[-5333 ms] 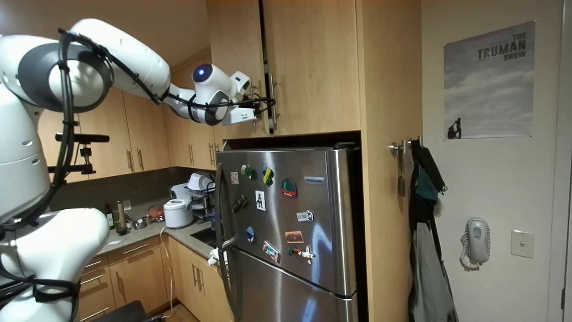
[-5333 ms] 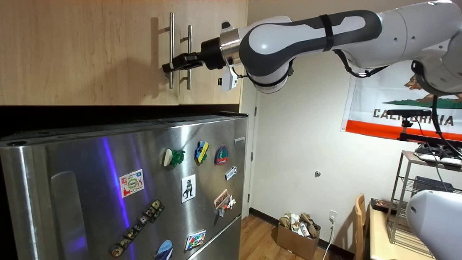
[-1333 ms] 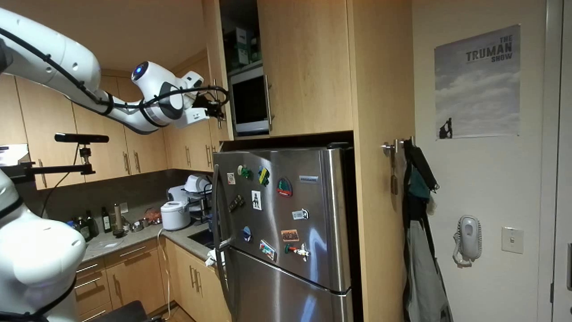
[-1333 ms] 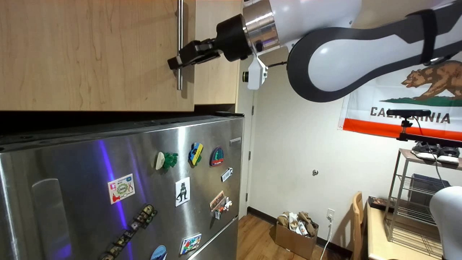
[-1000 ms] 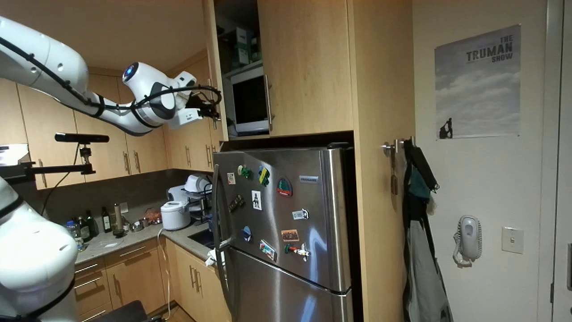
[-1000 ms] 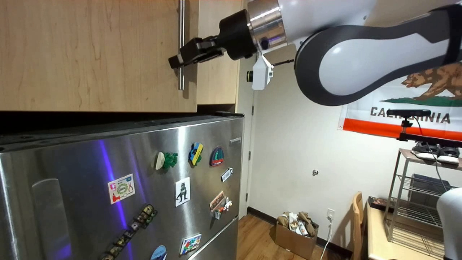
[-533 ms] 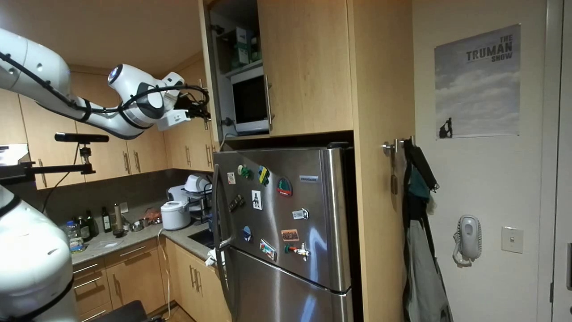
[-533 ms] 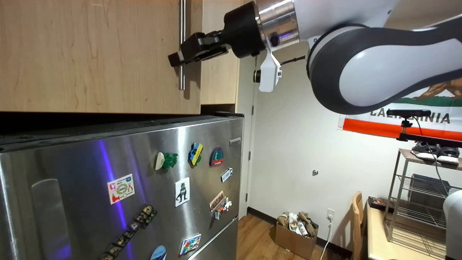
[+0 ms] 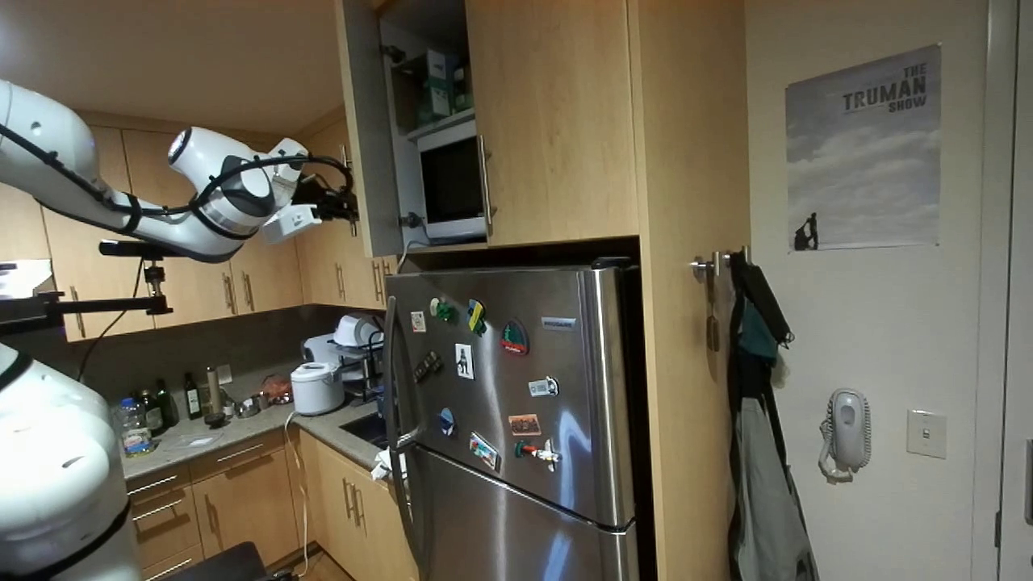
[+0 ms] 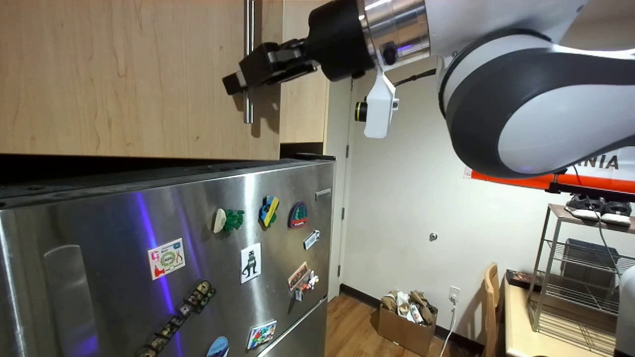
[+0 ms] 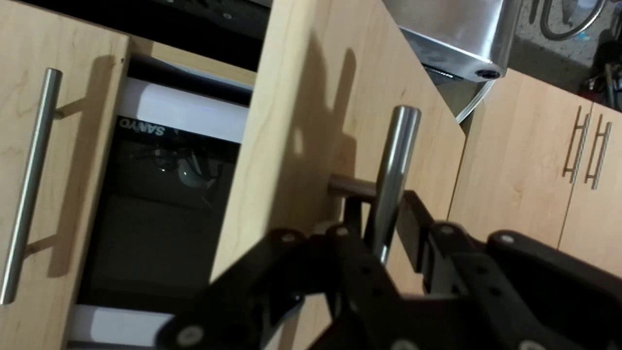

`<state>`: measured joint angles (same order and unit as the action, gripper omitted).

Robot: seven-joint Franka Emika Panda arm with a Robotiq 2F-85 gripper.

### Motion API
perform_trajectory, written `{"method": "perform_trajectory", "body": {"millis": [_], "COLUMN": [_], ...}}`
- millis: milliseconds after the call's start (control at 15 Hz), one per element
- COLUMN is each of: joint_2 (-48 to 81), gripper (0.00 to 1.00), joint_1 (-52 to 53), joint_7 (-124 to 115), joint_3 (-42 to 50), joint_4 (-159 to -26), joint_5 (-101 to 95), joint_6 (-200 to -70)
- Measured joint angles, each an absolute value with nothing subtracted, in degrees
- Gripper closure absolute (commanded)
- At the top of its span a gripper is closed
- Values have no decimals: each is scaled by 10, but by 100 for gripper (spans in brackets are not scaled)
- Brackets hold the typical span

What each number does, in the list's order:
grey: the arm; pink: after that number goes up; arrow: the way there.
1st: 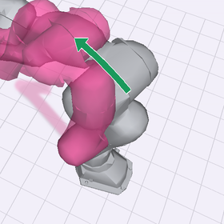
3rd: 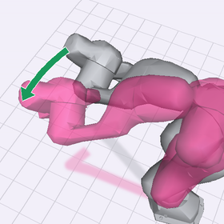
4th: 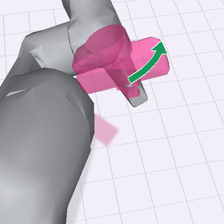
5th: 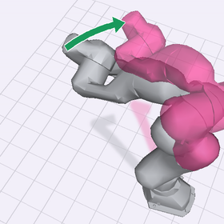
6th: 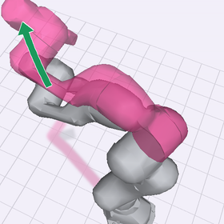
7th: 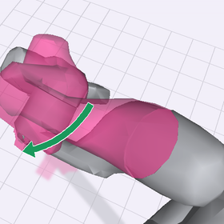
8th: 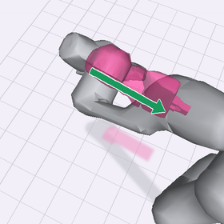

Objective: Open the left cabinet door above the fridge

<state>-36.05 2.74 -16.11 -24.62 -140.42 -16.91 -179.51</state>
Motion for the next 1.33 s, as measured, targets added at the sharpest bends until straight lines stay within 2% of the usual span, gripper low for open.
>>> {"method": "perform_trajectory", "body": {"millis": [333,400,867,1333], "joint_2": [-380,-380,-379,-372], "gripper": [5,1,0,0], "joint_1": [-2,-5,-10,64], "joint_7": [-152,-140,-111,-60], "joint_3": [-295,-303,-320,-247], "joint_4": [-1406,-1406,-1403,-1405], "joint_5": [-190,-187,-186,-184], "joint_6": [-1784,-1784,-1772,-1735]}}
